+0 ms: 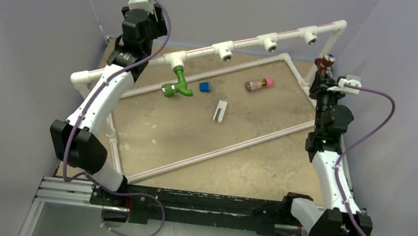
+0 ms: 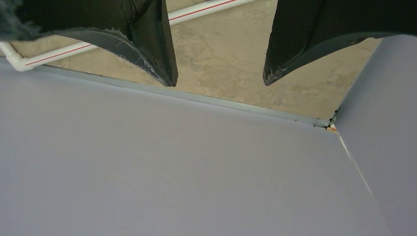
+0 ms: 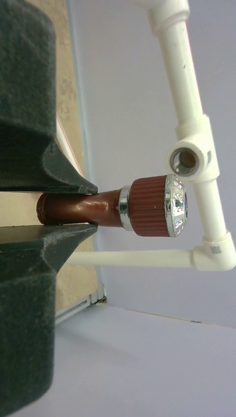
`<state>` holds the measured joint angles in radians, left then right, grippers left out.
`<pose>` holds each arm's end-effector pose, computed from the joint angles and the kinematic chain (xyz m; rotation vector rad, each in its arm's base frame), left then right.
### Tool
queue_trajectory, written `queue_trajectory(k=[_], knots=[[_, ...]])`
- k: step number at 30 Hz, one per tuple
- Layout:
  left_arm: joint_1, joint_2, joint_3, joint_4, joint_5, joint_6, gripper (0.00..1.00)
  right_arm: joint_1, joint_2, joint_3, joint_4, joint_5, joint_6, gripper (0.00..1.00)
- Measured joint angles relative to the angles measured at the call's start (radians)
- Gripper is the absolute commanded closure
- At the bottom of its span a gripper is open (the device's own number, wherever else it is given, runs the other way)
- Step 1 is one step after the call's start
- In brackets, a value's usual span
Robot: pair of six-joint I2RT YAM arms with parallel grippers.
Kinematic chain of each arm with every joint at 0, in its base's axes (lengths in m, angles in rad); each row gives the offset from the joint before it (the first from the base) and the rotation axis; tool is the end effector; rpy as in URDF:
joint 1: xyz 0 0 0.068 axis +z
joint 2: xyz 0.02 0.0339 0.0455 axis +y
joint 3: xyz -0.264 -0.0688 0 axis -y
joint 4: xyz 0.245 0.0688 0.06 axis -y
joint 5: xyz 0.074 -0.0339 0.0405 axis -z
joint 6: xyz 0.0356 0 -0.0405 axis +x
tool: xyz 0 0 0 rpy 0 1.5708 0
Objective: Install the water faucets
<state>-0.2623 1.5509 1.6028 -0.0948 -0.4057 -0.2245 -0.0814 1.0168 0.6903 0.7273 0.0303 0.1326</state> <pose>0.3541 -0.0805 0.4455 -0.2814 1.5857 -0.0494 0.2325 -0.0200 0.3590 0.1516 1.1604 0.0275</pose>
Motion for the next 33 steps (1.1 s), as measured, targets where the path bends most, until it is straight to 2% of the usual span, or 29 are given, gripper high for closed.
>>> queue_trajectory(k=[11, 21, 26, 33], knots=[[0.008, -0.032, -0.049, 0.045, 0.130, 0.012, 0.39, -0.058, 0.030, 0.000, 0.109, -0.148, 0.005, 1.00], [0.008, -0.042, -0.055, -0.067, 0.179, 0.010, 0.39, -0.083, 0.050, 0.000, 0.201, -0.283, 0.009, 1.00], [0.006, -0.042, -0.046, -0.135, 0.210, 0.007, 0.39, -0.083, 0.050, 0.005, 0.216, -0.311, 0.008, 1.00], [0.005, -0.042, -0.054, -0.150, 0.229, 0.008, 0.39, -0.084, 0.088, 0.040, 0.258, -0.314, 0.008, 1.00]])
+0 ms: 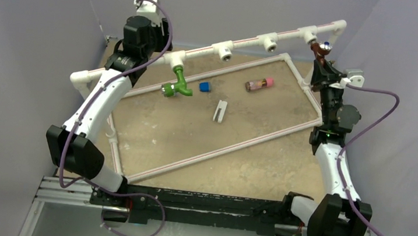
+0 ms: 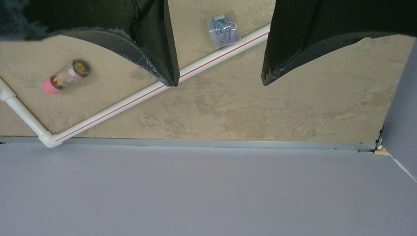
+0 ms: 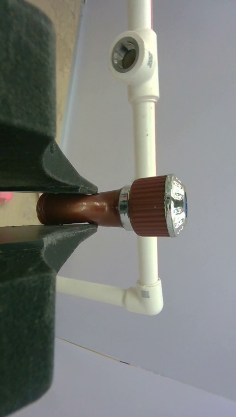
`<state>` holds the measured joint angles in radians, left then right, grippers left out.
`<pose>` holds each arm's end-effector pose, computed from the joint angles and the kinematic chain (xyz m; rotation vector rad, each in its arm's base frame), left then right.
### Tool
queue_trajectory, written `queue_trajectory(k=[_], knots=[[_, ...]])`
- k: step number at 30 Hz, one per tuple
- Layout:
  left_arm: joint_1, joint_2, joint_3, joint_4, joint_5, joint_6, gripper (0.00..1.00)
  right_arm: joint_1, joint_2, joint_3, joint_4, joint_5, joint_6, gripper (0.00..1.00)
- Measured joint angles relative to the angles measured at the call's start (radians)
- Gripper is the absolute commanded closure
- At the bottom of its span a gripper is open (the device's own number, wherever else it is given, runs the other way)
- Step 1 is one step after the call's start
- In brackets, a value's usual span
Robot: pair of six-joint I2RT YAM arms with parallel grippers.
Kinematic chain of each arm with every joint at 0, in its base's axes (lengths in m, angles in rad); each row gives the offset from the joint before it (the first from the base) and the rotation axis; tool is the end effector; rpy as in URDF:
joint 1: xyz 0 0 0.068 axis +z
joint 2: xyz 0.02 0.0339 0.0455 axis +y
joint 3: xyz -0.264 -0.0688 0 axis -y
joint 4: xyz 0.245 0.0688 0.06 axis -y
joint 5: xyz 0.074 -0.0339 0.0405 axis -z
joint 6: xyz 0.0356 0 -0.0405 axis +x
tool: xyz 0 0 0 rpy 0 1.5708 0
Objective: Install the water faucets
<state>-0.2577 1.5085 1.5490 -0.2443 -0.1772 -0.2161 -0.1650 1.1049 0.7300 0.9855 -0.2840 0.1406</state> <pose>0.3427 -0.0838 0.4248 -0.0912 1.7727 -0.1855 0.2384 -0.0296 0.3775 -0.1136 0.9820 0.1139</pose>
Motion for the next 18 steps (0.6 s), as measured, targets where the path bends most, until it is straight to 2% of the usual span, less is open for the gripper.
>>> queue_trajectory(k=[18], knots=[[-0.001, -0.002, -0.009, 0.019, 0.019, 0.019, 0.39, -0.010, 0.087, 0.042, 0.076, -0.059, 0.007, 1.00]])
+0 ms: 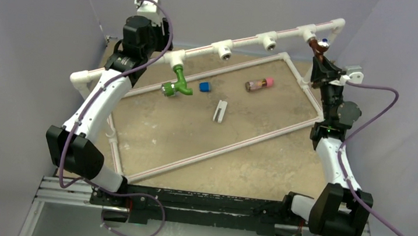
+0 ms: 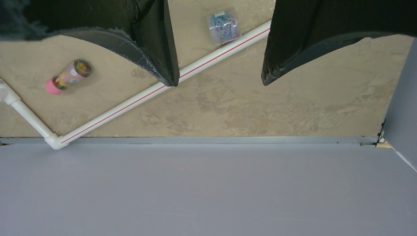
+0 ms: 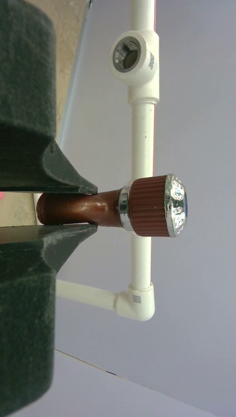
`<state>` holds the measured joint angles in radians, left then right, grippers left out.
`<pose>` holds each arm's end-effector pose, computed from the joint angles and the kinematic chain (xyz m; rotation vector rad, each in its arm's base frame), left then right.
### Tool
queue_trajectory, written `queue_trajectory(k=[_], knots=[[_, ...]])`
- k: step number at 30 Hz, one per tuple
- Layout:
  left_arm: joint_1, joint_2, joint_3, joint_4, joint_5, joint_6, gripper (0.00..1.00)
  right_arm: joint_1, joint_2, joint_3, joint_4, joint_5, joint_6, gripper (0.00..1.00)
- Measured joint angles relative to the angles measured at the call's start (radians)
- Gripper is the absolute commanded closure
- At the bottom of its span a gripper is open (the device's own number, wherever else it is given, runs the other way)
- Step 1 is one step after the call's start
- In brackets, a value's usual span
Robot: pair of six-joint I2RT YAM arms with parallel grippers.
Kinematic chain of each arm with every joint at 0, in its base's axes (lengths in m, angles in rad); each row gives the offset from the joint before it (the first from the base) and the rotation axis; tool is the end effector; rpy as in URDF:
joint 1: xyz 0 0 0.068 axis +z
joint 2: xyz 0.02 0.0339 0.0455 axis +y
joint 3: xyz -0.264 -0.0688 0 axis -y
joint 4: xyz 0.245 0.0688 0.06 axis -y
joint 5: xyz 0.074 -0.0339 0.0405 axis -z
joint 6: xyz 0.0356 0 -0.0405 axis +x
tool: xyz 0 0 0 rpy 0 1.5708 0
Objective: Install the water faucets
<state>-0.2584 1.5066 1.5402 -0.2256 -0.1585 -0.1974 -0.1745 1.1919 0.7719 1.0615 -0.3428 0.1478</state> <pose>0.3428 -0.0848 0.4243 -0.0615 1.7632 -0.1917 0.2549 -0.0328 0.3780 -0.1659 0.9586 0.1347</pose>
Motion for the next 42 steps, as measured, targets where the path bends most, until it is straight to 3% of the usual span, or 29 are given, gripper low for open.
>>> queue_trajectory(k=[23, 42], knots=[[0.000, 0.000, 0.000, 0.003, 0.007, 0.010, 0.39, -0.042, 0.057, -0.050, 0.127, -0.095, 0.046, 1.00], [0.000, 0.000, -0.002, 0.007, 0.007, 0.026, 0.39, -0.076, 0.058, -0.012, 0.107, -0.147, 0.033, 1.00]])
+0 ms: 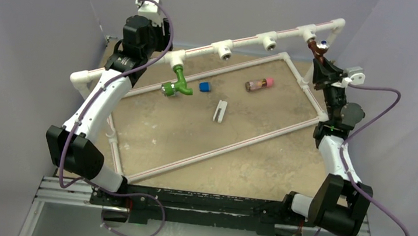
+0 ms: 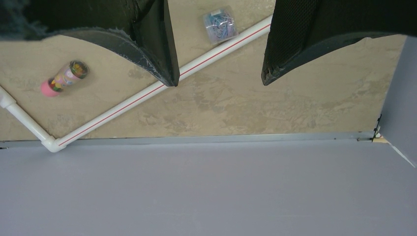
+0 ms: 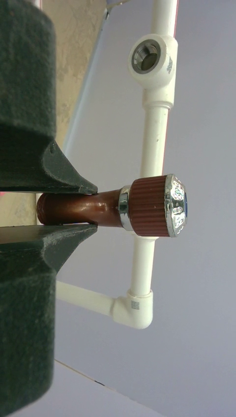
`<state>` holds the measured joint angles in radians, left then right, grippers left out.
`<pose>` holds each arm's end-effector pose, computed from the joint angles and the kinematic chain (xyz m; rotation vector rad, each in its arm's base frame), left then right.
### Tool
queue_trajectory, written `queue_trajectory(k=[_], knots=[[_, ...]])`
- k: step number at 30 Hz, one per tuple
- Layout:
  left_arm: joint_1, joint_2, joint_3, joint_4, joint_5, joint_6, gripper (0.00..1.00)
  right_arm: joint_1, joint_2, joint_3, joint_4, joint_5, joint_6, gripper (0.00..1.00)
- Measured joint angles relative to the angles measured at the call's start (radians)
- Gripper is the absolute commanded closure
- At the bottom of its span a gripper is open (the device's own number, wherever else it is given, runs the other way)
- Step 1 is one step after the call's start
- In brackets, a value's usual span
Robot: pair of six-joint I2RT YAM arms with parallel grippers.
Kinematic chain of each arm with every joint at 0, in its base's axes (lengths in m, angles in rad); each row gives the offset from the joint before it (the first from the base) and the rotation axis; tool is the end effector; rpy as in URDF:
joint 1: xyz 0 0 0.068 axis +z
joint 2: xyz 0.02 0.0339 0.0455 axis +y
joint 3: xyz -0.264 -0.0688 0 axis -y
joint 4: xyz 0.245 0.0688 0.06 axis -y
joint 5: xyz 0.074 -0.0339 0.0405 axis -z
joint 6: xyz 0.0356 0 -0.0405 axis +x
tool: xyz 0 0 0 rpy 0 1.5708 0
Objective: Install the water faucets
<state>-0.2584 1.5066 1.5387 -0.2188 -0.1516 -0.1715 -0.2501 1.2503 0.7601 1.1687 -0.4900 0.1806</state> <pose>0.3430 -0.0851 0.4245 -0.0341 1.7584 -0.1801 0.2592 -0.0489 0.3678 -0.2592 0.9503 0.1547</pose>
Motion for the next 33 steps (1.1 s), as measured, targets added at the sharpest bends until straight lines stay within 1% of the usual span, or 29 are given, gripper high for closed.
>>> queue_trajectory(k=[6, 21, 33], knots=[[0.000, 0.000, 0.000, 0.001, 0.000, 0.000, 0.39, -0.004, 0.000, 0.014, -0.014, -0.027, -0.010, 1.00], [0.000, -0.004, -0.015, 0.039, 0.000, 0.009, 0.39, -0.015, 0.039, 0.034, -0.005, -0.030, -0.017, 1.00], [0.000, -0.004, -0.015, 0.038, 0.000, 0.011, 0.39, -0.021, 0.039, 0.061, -0.018, -0.076, -0.021, 1.00]])
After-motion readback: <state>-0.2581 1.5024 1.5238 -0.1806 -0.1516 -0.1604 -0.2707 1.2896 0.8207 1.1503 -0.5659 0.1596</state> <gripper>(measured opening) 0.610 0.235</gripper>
